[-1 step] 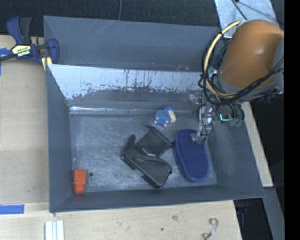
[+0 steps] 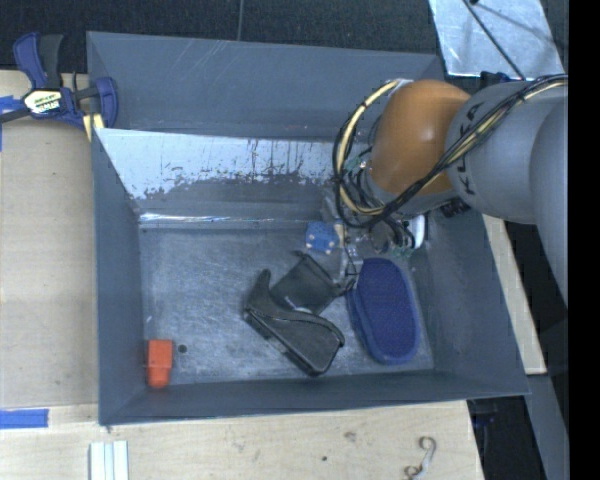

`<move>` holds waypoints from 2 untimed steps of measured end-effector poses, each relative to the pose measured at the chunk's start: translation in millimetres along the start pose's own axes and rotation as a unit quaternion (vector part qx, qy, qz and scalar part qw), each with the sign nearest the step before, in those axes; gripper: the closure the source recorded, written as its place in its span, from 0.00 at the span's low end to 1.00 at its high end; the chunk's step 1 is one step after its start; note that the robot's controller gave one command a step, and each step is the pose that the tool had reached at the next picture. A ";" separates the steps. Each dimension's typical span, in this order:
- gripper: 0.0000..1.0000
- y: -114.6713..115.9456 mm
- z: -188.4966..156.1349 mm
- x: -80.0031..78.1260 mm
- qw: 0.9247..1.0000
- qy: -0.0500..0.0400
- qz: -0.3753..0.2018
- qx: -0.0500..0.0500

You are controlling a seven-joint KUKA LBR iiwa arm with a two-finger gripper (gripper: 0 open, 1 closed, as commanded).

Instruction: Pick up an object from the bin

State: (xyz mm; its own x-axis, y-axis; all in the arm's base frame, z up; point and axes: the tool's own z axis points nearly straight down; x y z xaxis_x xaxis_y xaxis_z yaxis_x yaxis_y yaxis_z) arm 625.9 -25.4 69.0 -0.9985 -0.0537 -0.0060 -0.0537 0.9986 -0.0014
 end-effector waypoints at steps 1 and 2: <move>0.00 -3.6 -32.7 -1.6 0.997 -0.001 0.073 0.000; 0.00 2.2 -44.3 -2.3 0.986 -0.001 0.167 0.000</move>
Offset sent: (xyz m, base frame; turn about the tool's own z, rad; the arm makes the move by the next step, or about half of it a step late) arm -0.0001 -0.0026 0.0310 0.1464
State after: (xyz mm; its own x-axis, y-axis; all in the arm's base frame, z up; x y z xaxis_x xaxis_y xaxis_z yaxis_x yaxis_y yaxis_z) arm 627.9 -23.1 113.3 -0.9607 0.2774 -0.0072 0.2774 0.9608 0.0016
